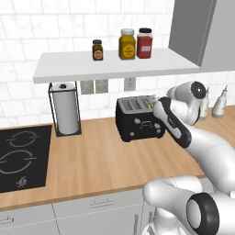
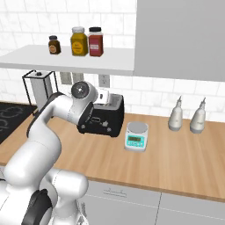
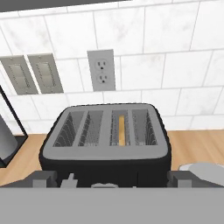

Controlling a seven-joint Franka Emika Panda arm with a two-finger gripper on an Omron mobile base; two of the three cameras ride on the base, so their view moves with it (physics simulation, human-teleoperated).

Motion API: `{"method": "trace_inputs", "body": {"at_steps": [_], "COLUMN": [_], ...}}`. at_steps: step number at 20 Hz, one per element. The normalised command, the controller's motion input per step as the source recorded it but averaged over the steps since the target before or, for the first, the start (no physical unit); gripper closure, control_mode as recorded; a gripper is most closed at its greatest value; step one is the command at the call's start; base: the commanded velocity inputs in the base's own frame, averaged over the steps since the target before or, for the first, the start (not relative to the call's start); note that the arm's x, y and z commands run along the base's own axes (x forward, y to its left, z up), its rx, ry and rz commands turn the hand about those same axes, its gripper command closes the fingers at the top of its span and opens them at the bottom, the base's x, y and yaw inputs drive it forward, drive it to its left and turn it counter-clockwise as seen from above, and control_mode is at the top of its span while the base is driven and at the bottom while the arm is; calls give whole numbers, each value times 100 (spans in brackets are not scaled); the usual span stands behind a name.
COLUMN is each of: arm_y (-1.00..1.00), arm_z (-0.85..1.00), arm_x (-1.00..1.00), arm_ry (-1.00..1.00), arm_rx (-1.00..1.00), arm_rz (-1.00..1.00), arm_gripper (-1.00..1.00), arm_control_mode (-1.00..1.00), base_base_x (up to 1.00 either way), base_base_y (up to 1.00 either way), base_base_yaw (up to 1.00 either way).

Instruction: Start the toaster. Once the lever pops up, take the bread to the plate on the dining counter.

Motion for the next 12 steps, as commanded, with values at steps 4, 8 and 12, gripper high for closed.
{"method": "trace_inputs", "body": {"at_steps": [4,8,12], "arm_y": [0,0,0], "arm_z": [0,0,0], "arm_x": [0,0,0], "arm_ry": [0,0,0], "arm_rx": [0,0,0], "arm_rz": [0,0,0], "arm_gripper": [-100,-100,-100], "arm_control_mode": [-100,-100,-100], "base_base_x": [0,0,0], "base_base_y": [0,0,0], "base_base_yaw": [0,0,0]}}
